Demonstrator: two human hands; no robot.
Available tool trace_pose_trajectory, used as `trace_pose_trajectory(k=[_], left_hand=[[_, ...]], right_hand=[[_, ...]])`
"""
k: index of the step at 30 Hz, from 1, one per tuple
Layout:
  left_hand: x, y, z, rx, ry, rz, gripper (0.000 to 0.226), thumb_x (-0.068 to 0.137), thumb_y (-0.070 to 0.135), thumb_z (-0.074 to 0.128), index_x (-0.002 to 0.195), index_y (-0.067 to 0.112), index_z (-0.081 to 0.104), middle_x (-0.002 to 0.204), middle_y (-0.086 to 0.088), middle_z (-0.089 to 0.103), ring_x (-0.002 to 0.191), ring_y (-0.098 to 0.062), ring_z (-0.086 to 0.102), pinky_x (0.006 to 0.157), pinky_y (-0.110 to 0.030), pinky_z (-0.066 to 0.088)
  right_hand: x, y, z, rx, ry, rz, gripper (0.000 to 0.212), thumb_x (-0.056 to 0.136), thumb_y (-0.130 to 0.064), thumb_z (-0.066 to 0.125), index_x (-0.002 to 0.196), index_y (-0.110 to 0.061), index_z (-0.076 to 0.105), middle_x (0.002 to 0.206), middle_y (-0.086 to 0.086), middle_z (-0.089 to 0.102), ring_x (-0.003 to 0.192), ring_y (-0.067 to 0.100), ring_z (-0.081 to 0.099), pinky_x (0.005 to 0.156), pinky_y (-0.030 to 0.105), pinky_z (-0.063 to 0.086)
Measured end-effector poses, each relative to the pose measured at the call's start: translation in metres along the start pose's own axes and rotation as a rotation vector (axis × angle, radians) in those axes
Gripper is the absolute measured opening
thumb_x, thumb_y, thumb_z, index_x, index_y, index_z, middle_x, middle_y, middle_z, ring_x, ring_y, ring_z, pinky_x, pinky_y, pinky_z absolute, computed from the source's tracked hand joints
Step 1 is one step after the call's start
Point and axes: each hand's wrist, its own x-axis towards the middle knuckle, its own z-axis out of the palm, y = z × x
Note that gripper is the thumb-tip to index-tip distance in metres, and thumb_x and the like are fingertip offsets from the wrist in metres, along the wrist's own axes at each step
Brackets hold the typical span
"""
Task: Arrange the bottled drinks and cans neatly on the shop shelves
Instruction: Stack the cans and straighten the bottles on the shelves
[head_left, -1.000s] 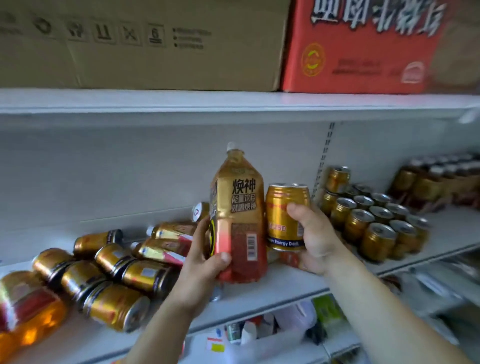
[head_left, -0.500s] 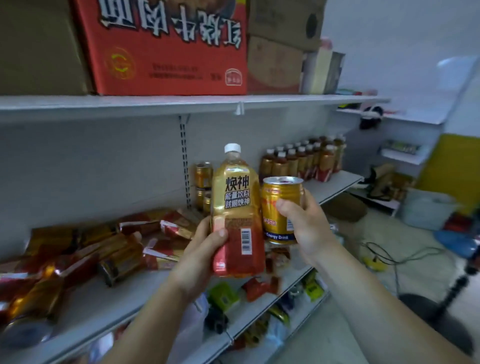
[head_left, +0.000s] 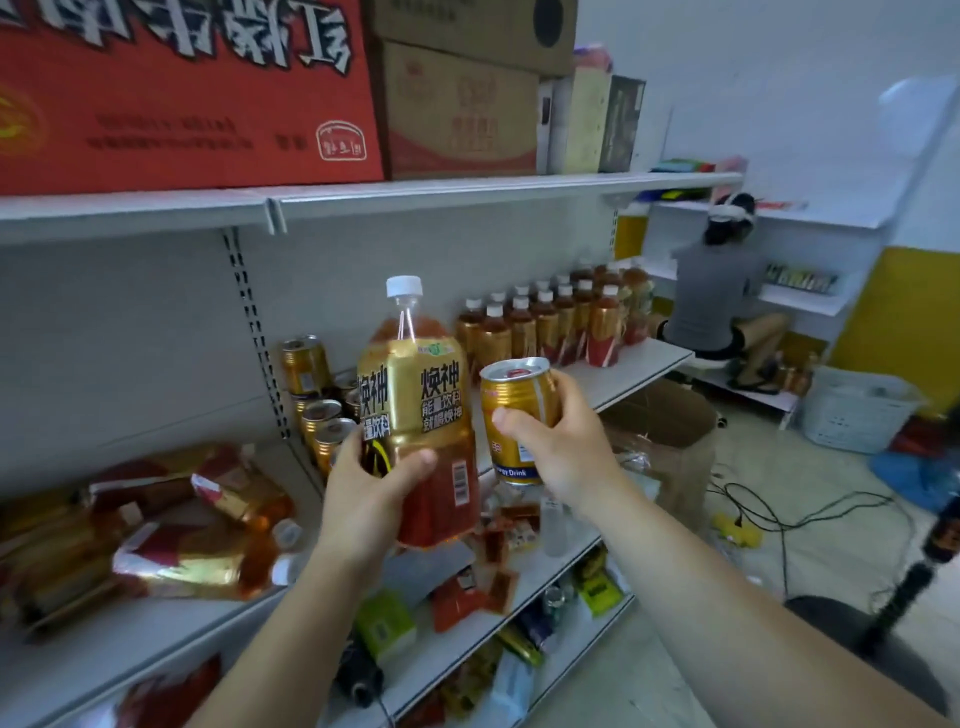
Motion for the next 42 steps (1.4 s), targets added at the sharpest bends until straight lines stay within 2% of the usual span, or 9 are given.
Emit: trace_pose_trajectory(k=[4,8,11,17,24,28,31,35,42], left_hand=[[0.04,0.002,-0.021,0.082,0.177,0.076,0.095,0.041,0.051,0.078,0.127,0.027,0.047,0.115,0.001,0.062,0.103,-0.023,0.062,0.09,-0.048,0.05],[0.085,0.0,-0.046,0.091,0.283,0.113,0.076,0.059,0.033,0.081,0.127,0.023,0.047,0.104,0.007,0.06,0.095,-0.017,0.06,0.084,-0.043,0.051],[0.109,-0.006,-0.063,0.099,0.375,0.114,0.053,0.074,0.017,0.076,0.118,0.027,0.047,0.101,0.009,0.06,0.094,-0.017,0.06,0.087,-0.046,0.05],[0.126,-0.018,-0.082,0.118,0.551,0.096,0.055,0.069,0.017,0.081,0.114,0.026,0.049,0.101,0.003,0.063,0.096,-0.025,0.064,0.08,-0.046,0.054],[0.136,-0.029,-0.075,0.124,0.736,0.07,0.06,0.072,0.016,0.079,0.12,0.029,0.046,0.106,-0.002,0.063,0.095,-0.026,0.065,0.076,-0.047,0.056],[0.148,-0.031,-0.056,0.112,0.823,0.065,0.062,0.069,0.016,0.081,0.117,0.036,0.047,0.109,0.003,0.061,0.098,-0.022,0.063,0.069,-0.036,0.055],[0.155,-0.03,-0.04,0.143,0.882,0.06,0.058,0.055,0.03,0.082,0.098,0.053,0.05,0.107,0.006,0.063,0.098,-0.021,0.064,0.076,-0.044,0.057],[0.161,-0.026,-0.019,0.11,0.918,0.095,0.06,0.042,0.04,0.081,0.09,0.06,0.051,0.107,0.005,0.064,0.1,-0.024,0.064,0.079,-0.051,0.056],[0.164,-0.023,-0.003,0.204,0.868,0.098,0.083,0.047,0.033,0.088,0.118,0.038,0.046,0.111,0.007,0.061,0.103,-0.02,0.061,0.084,-0.049,0.054]], right_hand=[[0.052,0.018,0.02,-0.04,-0.074,0.018,0.04,0.08,-0.022,0.075,0.11,-0.033,0.05,0.1,-0.004,0.066,0.09,0.013,0.067,0.077,0.029,0.057],[0.113,0.044,0.045,-0.076,-0.116,0.037,0.039,0.075,-0.027,0.08,0.104,-0.033,0.055,0.101,-0.002,0.067,0.092,0.014,0.067,0.086,0.037,0.055],[0.15,0.064,0.067,-0.167,-0.152,0.02,0.033,0.07,-0.03,0.083,0.092,-0.033,0.058,0.099,-0.006,0.067,0.091,0.006,0.064,0.084,0.026,0.053],[0.212,0.094,0.115,-0.249,-0.314,0.034,0.04,0.072,-0.029,0.082,0.091,-0.041,0.048,0.092,-0.019,0.06,0.09,0.001,0.06,0.076,0.019,0.046],[0.285,0.129,0.153,-0.31,-0.455,0.051,0.024,0.065,-0.028,0.08,0.085,-0.025,0.067,0.081,-0.001,0.072,0.074,0.003,0.066,0.075,0.033,0.054],[0.318,0.148,0.165,-0.305,-0.52,0.046,0.051,0.056,-0.043,0.078,0.099,-0.025,0.059,0.092,-0.005,0.069,0.087,0.014,0.067,0.078,0.039,0.056],[0.33,0.154,0.168,-0.256,-0.561,0.049,0.047,0.069,-0.026,0.082,0.103,-0.03,0.05,0.101,-0.005,0.063,0.091,0.012,0.063,0.079,0.035,0.054],[0.334,0.165,0.173,-0.327,-0.582,-0.016,0.07,0.065,-0.044,0.081,0.124,-0.027,0.046,0.117,-0.004,0.06,0.103,0.019,0.062,0.092,0.046,0.05],[0.331,0.158,0.152,-0.448,-0.662,-0.05,0.092,0.058,-0.063,0.075,0.134,-0.026,0.038,0.13,0.002,0.054,0.116,0.024,0.057,0.098,0.046,0.047]])
